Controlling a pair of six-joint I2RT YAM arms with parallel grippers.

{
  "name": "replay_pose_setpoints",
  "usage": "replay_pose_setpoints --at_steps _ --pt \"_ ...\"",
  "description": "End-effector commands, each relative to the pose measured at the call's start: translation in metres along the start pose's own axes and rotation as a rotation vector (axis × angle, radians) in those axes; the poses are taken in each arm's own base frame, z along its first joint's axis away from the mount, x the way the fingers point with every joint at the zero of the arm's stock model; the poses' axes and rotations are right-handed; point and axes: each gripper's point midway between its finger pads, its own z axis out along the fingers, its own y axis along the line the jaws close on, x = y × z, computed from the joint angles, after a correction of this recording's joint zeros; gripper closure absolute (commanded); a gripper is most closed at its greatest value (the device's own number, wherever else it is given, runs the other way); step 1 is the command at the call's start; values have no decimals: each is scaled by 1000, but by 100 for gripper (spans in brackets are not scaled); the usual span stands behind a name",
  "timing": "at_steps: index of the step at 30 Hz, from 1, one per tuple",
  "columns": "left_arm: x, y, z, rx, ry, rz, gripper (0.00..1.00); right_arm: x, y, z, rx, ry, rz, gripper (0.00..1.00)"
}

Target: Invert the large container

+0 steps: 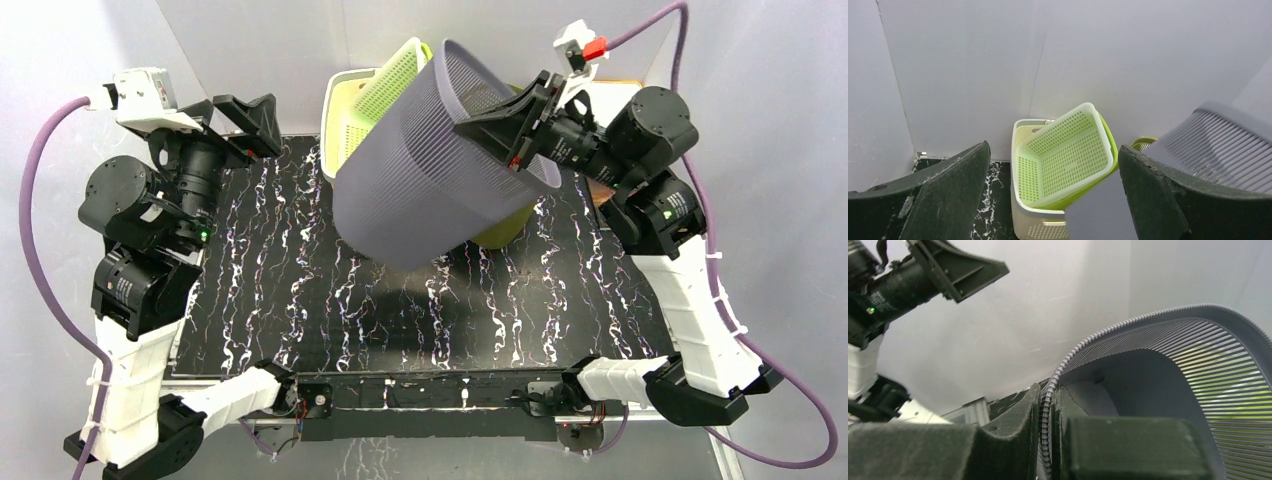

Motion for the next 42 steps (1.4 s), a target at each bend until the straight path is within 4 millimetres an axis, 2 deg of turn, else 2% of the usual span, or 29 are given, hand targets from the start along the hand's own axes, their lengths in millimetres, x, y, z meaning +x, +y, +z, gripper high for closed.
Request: replay_pose_setpoints --at_steps 1,5,10,12,18,21,27,31,35,36,39,42 --pt "0 -2 5 -6 -8 -21 2 -52 46 -10 -192 -163 -78 100" --pt "7 -1 2 -8 8 -25 2 -33 50 -6 -236 -128 -32 100" --pt "18 -1 3 -7 31 -26 2 6 52 8 -237 -62 30 100" --pt "20 -2 4 -2 39 -27 2 30 55 21 -218 -20 46 100" --pt "31 -6 9 8 68 -22 2 111 100 73 -204 121 66 100" --pt "37 -8 11 16 88 -13 2 135 95 92 -135 104 93 100" --pt "41 -7 7 17 98 -4 2 142 62 105 43 -94 192 100" --pt "45 -3 5 6 105 12 2 155 65 113 57 -173 291 100" --pt "50 -1 4 3 118 24 2 162 64 112 106 -296 430 100" --pt "50 -2 4 5 117 23 2 170 61 111 121 -312 472 100" --pt "53 -2 4 8 123 27 2 168 70 113 67 -374 557 100" --pt "54 -1 3 4 129 41 2 152 95 115 -9 -427 576 100"
